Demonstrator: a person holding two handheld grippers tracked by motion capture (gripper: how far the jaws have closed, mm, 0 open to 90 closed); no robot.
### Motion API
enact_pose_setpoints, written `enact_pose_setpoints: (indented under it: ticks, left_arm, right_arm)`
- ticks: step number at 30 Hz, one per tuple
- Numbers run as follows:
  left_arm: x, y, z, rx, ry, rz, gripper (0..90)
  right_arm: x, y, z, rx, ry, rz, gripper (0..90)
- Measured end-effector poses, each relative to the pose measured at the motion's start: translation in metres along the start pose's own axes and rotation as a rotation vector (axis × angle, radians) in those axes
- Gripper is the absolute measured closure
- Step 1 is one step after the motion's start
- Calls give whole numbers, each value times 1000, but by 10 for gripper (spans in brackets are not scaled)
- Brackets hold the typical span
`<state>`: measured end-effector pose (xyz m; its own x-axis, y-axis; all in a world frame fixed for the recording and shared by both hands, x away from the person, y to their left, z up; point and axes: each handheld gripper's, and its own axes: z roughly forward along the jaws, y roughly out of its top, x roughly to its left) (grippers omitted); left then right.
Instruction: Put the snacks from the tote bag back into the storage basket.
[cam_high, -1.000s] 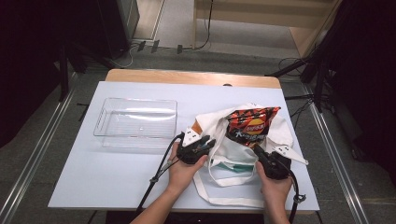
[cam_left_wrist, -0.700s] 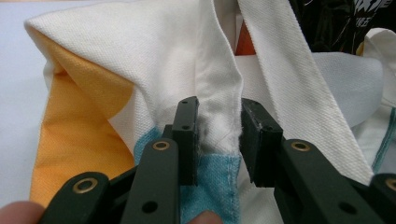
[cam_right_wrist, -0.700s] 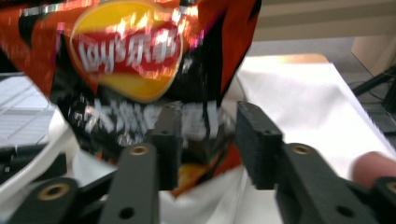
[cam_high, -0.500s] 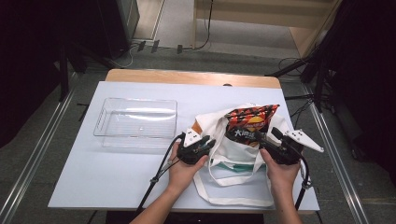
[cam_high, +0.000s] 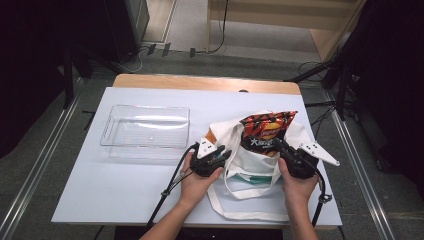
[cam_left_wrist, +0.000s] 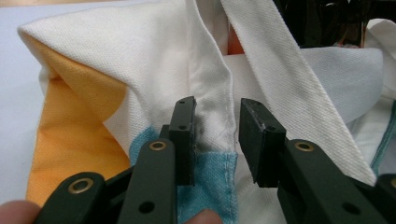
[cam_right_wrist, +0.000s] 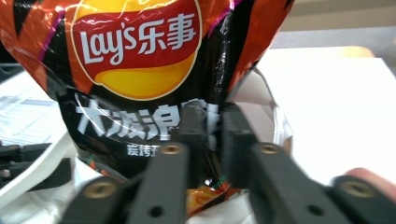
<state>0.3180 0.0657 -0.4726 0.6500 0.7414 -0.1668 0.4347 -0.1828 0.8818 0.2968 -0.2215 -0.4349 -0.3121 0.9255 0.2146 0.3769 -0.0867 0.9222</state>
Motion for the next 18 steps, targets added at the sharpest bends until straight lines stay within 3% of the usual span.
enact_pose_setpoints:
  ticks: [4,9,18]
  left_arm:
    - [0,0,0,0,-1,4,661]
    - [-2,0,0,-1,15,16,653]
    - [-6,-1,1,5,36,50,651]
  right_arm:
    - [5,1,-2,-5,-13,-8,900]
    - [11,11,-12,-66,3,-23,900]
    - [17,35,-39,-222,22,76,900]
